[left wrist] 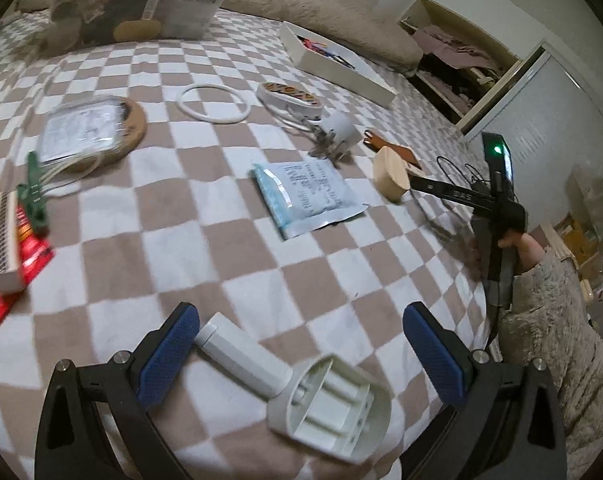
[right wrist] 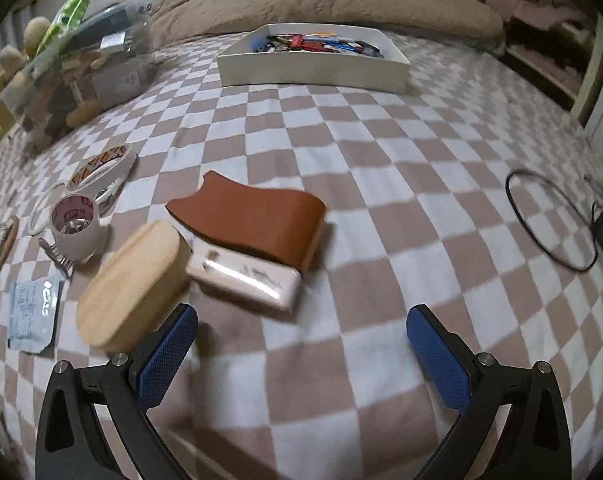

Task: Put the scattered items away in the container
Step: 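Push the white holder upright with the left tool while the right tool approaches the harmonica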

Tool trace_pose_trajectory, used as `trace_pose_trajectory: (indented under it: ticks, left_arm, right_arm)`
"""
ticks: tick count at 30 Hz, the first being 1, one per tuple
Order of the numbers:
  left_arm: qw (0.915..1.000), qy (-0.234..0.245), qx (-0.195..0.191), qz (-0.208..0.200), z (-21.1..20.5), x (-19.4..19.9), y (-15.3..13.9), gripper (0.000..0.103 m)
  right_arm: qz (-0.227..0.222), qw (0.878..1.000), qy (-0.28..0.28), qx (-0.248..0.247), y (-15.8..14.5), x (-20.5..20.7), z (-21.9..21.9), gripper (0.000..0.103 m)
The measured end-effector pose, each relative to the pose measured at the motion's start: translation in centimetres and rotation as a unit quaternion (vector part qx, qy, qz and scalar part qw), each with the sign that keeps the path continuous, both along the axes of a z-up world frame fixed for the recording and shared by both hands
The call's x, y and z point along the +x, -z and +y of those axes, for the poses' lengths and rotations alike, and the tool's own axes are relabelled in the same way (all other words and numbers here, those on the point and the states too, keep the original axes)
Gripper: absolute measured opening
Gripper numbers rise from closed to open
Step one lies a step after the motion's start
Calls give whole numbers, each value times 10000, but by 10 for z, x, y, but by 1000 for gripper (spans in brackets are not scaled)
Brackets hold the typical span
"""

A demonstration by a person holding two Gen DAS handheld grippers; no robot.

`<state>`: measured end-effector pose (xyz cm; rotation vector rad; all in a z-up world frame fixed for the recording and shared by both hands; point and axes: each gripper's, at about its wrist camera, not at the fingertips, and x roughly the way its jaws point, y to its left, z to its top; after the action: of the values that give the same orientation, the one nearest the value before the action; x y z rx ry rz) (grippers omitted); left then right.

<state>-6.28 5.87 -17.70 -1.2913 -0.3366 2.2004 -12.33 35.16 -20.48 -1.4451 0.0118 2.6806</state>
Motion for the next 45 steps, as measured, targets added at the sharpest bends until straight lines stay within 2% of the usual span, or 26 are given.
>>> trace_pose_trajectory:
  ticks: [5, 10, 12, 15, 19, 23, 28, 34, 37, 40, 45]
  left_arm:
    - [9997, 209, -28, 104, 15, 2, -2, 103]
    - [9974, 226, -439, 525, 27, 17, -10, 103]
    - [9957, 192, -584, 690, 28, 22, -14, 103]
    - [9944, 164, -710, 766, 27, 31, -16, 103]
    - [9935, -44, -916, 679, 25, 35, -11, 103]
    - [9961, -159, -805, 334, 21, 37, 1, 103]
    - [9936, -188, -1027, 429, 29, 48, 1, 103]
    - [9904, -393, -1251, 433, 32, 53, 4, 102]
    - [9856, -298, -1594, 480, 37, 55, 7, 101]
    - [9773, -56, -2051, 525, 39, 56, 8, 101]
    - [9749, 103, -2192, 377, 23, 51, 9, 101]
  right_arm:
    - [9, 9997, 89, 227, 0, -12, -9, 103]
    - [61, 9994, 331, -46, 2, -20, -7, 103]
    - [71, 9991, 428, 0, 5, -20, -5, 103]
    - [69, 9980, 610, -163, 12, -17, 6, 103]
    - [218, 9935, 1022, -442, 11, -8, 24, 103]
    - [307, 9924, 1064, -532, 11, -5, 26, 103]
    - [315, 9938, 1022, -296, 16, -6, 20, 103]
    - [474, 9931, 1039, -280, 14, -5, 22, 103]
    - [475, 9936, 999, -210, 14, -6, 19, 103]
    - [430, 9942, 975, -144, 15, -7, 16, 103]
    - [409, 9942, 983, -181, 15, -8, 18, 103]
